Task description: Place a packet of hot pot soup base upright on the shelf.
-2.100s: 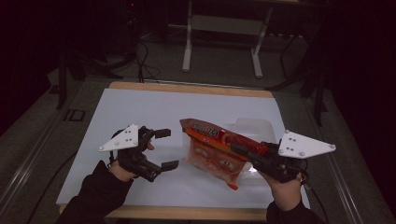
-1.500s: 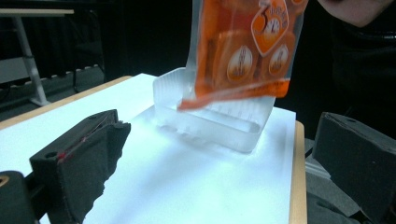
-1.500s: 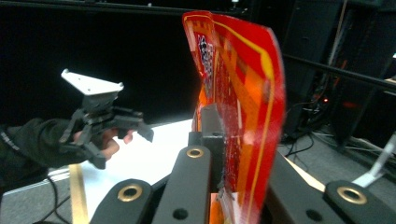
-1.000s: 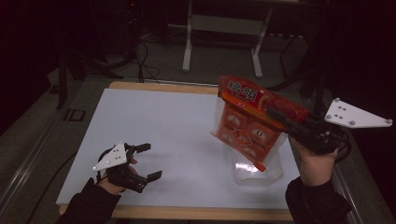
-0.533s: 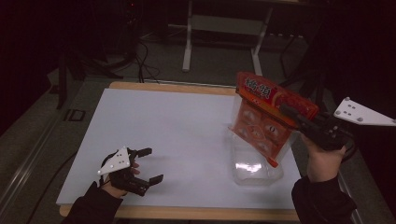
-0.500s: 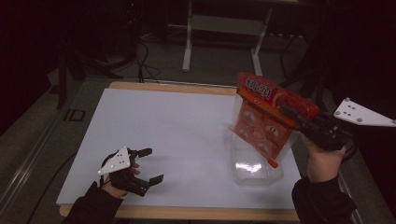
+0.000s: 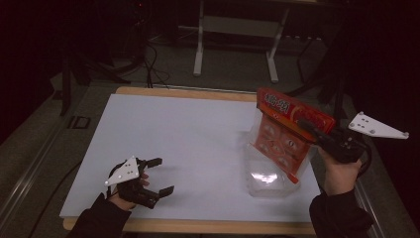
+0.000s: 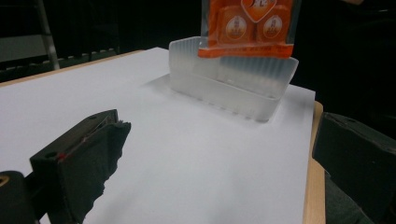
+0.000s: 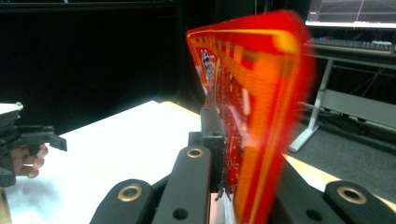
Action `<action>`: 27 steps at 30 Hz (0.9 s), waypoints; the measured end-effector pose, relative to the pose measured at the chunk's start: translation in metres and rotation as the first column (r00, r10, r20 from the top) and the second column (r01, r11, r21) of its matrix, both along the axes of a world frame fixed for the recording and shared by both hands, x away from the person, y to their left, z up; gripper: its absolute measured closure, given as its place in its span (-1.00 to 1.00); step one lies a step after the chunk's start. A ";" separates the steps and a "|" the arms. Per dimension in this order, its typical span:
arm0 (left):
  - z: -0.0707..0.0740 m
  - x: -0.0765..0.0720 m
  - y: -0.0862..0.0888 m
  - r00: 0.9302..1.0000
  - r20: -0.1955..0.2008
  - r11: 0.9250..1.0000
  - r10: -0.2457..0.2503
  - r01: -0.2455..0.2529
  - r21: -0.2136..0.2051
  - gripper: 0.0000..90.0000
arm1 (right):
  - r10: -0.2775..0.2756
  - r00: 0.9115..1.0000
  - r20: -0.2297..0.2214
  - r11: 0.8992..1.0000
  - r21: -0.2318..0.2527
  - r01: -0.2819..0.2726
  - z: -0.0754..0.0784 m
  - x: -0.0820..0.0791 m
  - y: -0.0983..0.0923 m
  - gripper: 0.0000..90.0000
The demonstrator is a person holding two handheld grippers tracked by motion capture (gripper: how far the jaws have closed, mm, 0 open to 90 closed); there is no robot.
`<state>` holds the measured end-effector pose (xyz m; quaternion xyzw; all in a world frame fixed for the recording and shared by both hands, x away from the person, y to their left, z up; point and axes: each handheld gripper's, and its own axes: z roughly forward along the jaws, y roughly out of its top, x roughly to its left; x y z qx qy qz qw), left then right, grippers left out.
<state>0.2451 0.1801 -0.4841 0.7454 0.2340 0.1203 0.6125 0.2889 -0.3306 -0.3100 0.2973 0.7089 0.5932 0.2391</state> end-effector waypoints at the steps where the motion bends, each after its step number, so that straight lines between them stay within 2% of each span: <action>1: 0.000 0.000 0.001 1.000 0.000 1.000 0.001 -0.001 -0.004 -0.96 | -0.005 1.000 -0.019 1.000 -0.002 0.005 -0.007 0.004 -0.002 1.00; 5: -0.001 0.001 0.002 1.000 -0.009 1.000 0.000 0.000 -0.006 -0.96 | -0.009 1.000 -0.028 1.000 -0.007 0.009 -0.013 0.006 -0.003 1.00; 16: -0.002 0.002 0.003 1.000 -0.013 1.000 -0.006 0.006 -0.020 -0.96 | 0.001 0.996 -0.089 1.000 -0.012 -0.002 -0.039 0.014 -0.001 1.00; 24: -0.003 0.002 0.003 1.000 -0.012 1.000 -0.004 0.004 -0.013 -0.96 | 0.000 0.993 -0.120 1.000 -0.011 -0.002 -0.057 0.013 -0.001 1.00; 27: -0.003 0.002 0.004 1.000 -0.022 0.999 -0.012 0.011 -0.033 -0.96 | -0.018 0.992 -0.123 1.000 -0.025 0.015 -0.062 0.010 -0.003 1.00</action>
